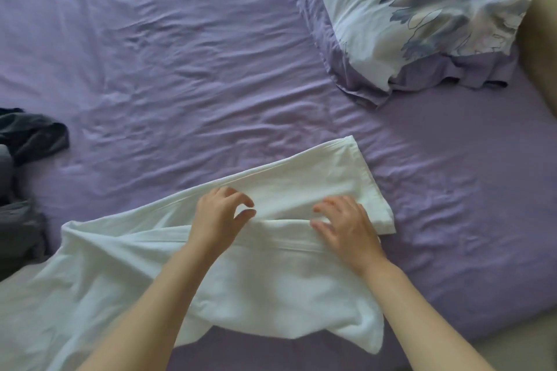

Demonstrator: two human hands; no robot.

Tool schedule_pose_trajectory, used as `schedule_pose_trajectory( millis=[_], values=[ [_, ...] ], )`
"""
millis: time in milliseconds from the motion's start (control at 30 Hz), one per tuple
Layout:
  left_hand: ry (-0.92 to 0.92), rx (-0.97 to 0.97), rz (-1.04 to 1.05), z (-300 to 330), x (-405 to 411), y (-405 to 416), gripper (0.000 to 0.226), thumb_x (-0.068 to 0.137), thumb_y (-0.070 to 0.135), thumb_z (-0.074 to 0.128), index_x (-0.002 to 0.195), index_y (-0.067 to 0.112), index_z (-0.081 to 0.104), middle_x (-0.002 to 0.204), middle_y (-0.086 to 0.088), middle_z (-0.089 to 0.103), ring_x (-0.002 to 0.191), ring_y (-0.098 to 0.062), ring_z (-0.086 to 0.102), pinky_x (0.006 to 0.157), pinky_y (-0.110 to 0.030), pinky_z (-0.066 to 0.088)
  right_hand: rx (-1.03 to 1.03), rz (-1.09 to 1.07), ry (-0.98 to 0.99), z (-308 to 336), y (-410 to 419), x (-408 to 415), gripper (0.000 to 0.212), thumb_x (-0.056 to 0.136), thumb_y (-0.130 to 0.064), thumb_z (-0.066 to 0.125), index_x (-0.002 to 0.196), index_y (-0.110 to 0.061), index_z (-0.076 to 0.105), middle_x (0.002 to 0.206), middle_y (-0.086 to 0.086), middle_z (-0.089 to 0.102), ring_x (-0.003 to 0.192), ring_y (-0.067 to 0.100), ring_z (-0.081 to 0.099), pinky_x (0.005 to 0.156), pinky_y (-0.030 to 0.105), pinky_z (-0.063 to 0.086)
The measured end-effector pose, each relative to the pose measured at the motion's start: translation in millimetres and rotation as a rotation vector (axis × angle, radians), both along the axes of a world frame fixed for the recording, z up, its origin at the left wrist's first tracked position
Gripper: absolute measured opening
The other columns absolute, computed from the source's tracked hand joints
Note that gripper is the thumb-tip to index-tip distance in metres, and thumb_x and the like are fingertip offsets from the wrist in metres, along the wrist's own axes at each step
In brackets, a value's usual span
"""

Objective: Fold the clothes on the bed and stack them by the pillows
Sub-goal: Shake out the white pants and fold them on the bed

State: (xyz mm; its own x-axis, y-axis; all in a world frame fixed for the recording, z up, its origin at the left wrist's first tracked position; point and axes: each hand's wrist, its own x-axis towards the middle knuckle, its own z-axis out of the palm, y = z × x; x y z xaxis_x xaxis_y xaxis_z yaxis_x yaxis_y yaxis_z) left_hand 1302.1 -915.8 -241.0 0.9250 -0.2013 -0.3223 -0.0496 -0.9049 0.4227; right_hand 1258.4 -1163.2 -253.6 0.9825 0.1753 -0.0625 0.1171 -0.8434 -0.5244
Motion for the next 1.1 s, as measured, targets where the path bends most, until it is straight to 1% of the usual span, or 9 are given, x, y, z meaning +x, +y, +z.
schedule_pose_trajectory(
  millis=[133, 200, 300, 433, 533, 667, 867, 967, 1100],
  values=[
    [0.16, 0.177, -0.163, 2, -20, 25, 0.036, 0.084, 0.057, 0.057, 0.114, 0.036, 0.06, 0.112, 0.011, 0.06, 0.109, -0.019, 0.051, 0.099, -0.034, 0.029, -0.166, 0.246, 0.23, -1, 33, -22, 0.061, 0.06, -0.047, 0.08, 0.112, -0.021, 0.063, 0.117, 0.003, 0.061, 0.103, 0.025, 0.06, 0.088, 0.04, 0.045],
    [0.218, 0.252, -0.224, 2, -23, 31, 0.048, 0.083, 0.06, 0.056, 0.126, 0.04, 0.05, 0.124, 0.012, 0.054, 0.117, -0.017, 0.047, 0.105, -0.035, 0.025, -0.241, 0.275, 0.293, -3, 32, -21, 0.046, 0.069, -0.041, 0.073, 0.11, -0.023, 0.062, 0.129, 0.005, 0.052, 0.109, 0.028, 0.055, 0.09, 0.04, 0.039],
    [0.258, 0.247, -0.26, 5, -25, 45, 0.053, 0.086, 0.052, 0.059, 0.135, 0.038, 0.042, 0.13, 0.009, 0.049, 0.12, -0.017, 0.045, 0.105, -0.033, 0.025, -0.222, 0.33, 0.268, 1, 31, -13, 0.01, 0.075, -0.019, 0.07, 0.083, -0.014, 0.065, 0.126, 0.01, 0.055, 0.105, 0.033, 0.057, 0.081, 0.036, 0.038],
    [0.207, 0.201, -0.3, 8, -26, 59, 0.062, 0.088, 0.041, 0.061, 0.143, 0.036, 0.032, 0.135, 0.006, 0.044, 0.123, -0.018, 0.043, 0.104, -0.032, 0.027, -0.241, 0.3, 0.323, 12, 22, 3, 0.014, 0.087, -0.034, 0.061, 0.095, -0.024, 0.065, 0.142, -0.007, 0.038, 0.131, 0.016, 0.033, 0.095, 0.029, 0.025],
    [0.152, 0.147, -0.259, 6, -27, 67, 0.059, 0.086, 0.035, 0.065, 0.14, 0.038, 0.039, 0.135, 0.005, 0.042, 0.121, -0.019, 0.042, 0.101, -0.032, 0.032, -0.159, 0.25, 0.339, 18, 27, 15, 0.025, 0.081, -0.04, 0.067, 0.103, -0.028, 0.062, 0.13, -0.008, 0.044, 0.123, 0.015, 0.038, 0.092, 0.027, 0.026],
    [0.205, 0.133, -0.282, -4, -37, 60, 0.05, 0.088, 0.03, 0.061, 0.134, 0.037, 0.045, 0.133, 0.007, 0.044, 0.121, -0.018, 0.04, 0.096, -0.03, 0.031, -0.379, 0.368, 0.397, 3, 58, 1, 0.048, 0.077, -0.046, 0.065, 0.118, -0.023, 0.055, 0.137, -0.002, 0.039, 0.131, 0.02, 0.031, 0.103, 0.032, 0.023],
    [0.079, 0.149, -0.239, -19, -45, 55, 0.041, 0.088, 0.026, 0.059, 0.128, 0.026, 0.05, 0.128, 0.005, 0.052, 0.117, -0.023, 0.046, 0.093, -0.031, 0.033, -0.325, 0.299, 0.137, -1, 71, -10, 0.029, 0.044, -0.02, 0.089, 0.063, -0.013, 0.068, 0.093, 0.01, 0.069, 0.088, 0.032, 0.066, 0.075, 0.04, 0.053],
    [-0.011, 0.094, -0.324, -15, -46, 59, 0.023, 0.087, 0.018, 0.063, 0.11, 0.017, 0.064, 0.111, -0.002, 0.064, 0.099, -0.029, 0.058, 0.088, -0.033, 0.04, -0.267, 0.363, 0.146, 9, 67, -5, 0.026, 0.048, -0.015, 0.089, 0.063, -0.011, 0.068, 0.09, 0.007, 0.071, 0.088, 0.031, 0.068, 0.075, 0.041, 0.053],
    [0.041, -0.009, -0.256, -8, -21, 59, 0.019, 0.094, 0.02, 0.055, 0.106, 0.016, 0.068, 0.11, -0.002, 0.067, 0.1, -0.028, 0.059, 0.089, -0.032, 0.038, -0.297, 0.319, 0.236, 29, 59, 31, 0.014, 0.077, -0.027, 0.061, 0.085, -0.015, 0.062, 0.094, 0.002, 0.063, 0.096, 0.026, 0.057, 0.084, 0.031, 0.036]
  ],
)
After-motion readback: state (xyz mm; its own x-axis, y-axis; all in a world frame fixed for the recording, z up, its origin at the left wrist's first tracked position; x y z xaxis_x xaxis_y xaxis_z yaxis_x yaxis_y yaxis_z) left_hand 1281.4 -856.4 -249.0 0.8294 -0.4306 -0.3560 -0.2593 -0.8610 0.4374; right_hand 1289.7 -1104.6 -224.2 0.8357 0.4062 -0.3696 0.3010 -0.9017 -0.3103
